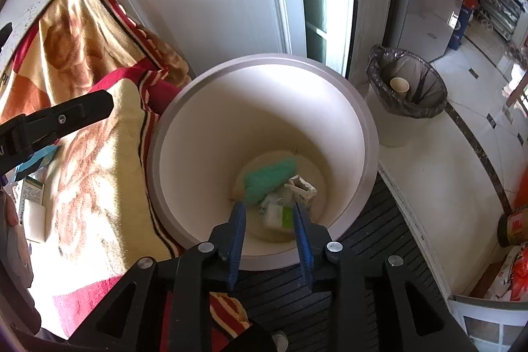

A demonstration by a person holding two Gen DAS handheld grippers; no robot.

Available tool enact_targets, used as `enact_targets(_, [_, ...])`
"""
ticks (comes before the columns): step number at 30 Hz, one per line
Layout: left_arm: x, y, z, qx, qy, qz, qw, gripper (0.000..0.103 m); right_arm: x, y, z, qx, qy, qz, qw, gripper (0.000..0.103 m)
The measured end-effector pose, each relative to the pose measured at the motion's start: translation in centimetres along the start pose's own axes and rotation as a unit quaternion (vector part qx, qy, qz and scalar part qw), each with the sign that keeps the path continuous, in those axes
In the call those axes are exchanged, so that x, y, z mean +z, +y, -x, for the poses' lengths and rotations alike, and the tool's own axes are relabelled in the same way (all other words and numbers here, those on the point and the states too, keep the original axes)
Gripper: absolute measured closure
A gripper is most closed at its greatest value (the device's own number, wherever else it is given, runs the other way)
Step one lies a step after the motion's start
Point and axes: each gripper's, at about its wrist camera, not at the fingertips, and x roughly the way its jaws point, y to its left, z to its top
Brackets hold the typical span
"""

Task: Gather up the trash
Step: 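Carry the towel and packet over the white bin and open both tools, then return both open tools to the remaining trash on the chair seat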

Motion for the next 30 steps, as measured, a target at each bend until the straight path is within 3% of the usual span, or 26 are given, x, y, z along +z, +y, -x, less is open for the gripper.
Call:
enact_targets(8, [-0.5,0.3,1.7,0.002,-0.009,-0.004,0.9999,0.044,0.4,1.3,1.7,-0.002,-0.019,0.015,1.000,0.063])
enact_targets(15, [-1.0,1.1,3.4,0.011,-0.018,-0.003,0.9998,0.044,0.4,2.8,2.4,-0.001,-0.027,0.031,0.999,0.062])
enact_targets(25, [-3.1,3.4,6.7,0.062,-0.040,-0.007,0.9973,0.044,0.3,5.4,4.4,0.003,-0.048,0.057,0.997,0.062])
enact_targets(30, [-4.8,5.0,8.7,0.076,-0.049,0.008,0.9959,0.044,-0.1,7.7,5.5,0.005,-0.061,0.082,0.995,0.053])
